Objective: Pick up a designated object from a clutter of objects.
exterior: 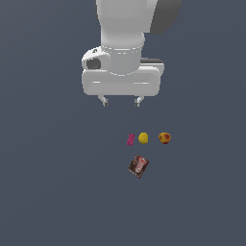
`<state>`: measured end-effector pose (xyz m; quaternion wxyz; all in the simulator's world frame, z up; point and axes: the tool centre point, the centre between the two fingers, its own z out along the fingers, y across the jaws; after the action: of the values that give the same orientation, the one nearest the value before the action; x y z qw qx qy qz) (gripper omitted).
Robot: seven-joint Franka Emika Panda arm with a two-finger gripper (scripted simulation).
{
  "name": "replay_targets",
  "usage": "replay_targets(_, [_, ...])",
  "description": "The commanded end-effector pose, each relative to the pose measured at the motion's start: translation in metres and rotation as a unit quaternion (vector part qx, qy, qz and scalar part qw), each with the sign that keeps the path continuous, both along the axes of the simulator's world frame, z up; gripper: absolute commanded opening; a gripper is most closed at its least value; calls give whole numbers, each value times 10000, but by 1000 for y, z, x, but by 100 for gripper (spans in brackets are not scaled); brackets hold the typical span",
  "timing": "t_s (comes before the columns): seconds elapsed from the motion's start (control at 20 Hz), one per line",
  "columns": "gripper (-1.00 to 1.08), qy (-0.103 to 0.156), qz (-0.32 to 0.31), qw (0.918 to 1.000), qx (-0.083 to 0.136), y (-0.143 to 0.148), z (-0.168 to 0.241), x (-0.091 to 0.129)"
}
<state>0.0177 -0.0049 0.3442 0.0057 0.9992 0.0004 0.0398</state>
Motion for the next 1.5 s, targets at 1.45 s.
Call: replay_targets(1.45, [100,234,459,9987,-54,93,-114,0])
